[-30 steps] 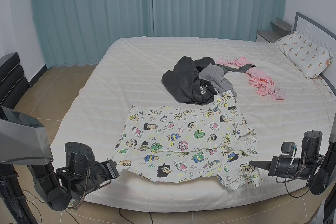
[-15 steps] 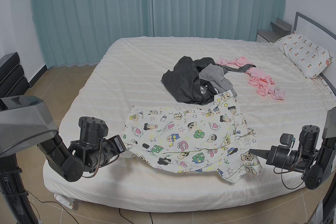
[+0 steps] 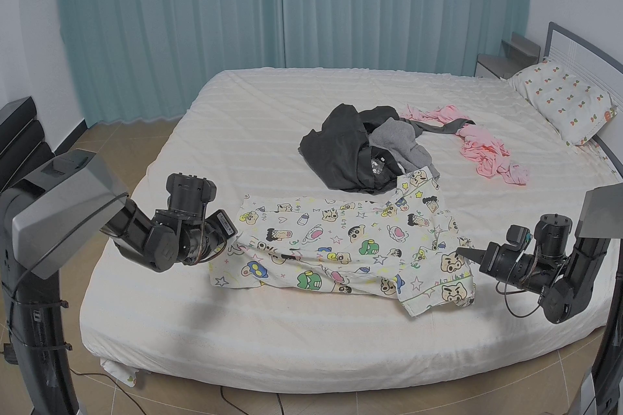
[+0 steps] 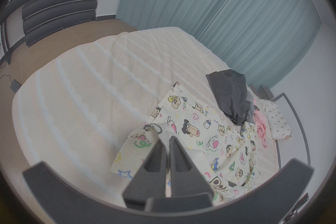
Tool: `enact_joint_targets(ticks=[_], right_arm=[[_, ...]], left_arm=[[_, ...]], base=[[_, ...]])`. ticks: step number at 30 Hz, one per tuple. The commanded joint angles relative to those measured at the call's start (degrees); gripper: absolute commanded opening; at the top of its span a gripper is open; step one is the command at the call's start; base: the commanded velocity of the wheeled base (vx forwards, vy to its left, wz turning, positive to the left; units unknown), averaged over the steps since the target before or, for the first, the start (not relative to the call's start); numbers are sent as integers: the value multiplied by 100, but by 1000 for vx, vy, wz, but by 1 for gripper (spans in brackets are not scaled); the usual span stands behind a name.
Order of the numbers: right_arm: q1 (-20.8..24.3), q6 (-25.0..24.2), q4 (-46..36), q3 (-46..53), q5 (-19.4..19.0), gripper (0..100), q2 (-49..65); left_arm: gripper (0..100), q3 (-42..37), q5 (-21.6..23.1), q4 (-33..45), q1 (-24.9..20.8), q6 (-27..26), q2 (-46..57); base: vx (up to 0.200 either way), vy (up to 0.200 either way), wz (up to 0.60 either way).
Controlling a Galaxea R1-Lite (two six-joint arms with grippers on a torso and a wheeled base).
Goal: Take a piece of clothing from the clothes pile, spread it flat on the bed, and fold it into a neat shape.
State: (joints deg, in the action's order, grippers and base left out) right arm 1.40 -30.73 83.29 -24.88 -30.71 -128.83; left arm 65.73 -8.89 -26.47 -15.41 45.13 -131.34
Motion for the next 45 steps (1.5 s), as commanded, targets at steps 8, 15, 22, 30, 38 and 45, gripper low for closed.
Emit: enact_joint_targets(ticks=[8, 15, 22, 30, 38, 45], right_arm=[[-202, -3, -304, -1177, 293, 0, -1188], [-298, -3, -471, -1511, 346, 100, -1496], [-720, -3, -506, -1502, 337, 100, -1443], [-861, -311, -498, -439, 206, 100, -740], [-1098, 1447, -462, 71, -524, 100, -714], [-949, 1438, -454, -280, -849, 100, -793]], left_arm=[[0, 2277, -104, 1645, 64, 163, -1464], [100, 3209, -113, 2524, 64, 462, -1886], [100, 3297, -25, 2611, 258, 743, -1913], [100, 2875, 818, 2594, 838, 1209, -1122], [100, 581, 1662, 1302, 1207, 1165, -111], [100, -1511, 1847, -1142, 1260, 514, 30]], base=[[0, 0, 0], [0, 0, 0], [0, 0, 0], [0, 0, 0], [0, 0, 0], [0, 0, 0]])
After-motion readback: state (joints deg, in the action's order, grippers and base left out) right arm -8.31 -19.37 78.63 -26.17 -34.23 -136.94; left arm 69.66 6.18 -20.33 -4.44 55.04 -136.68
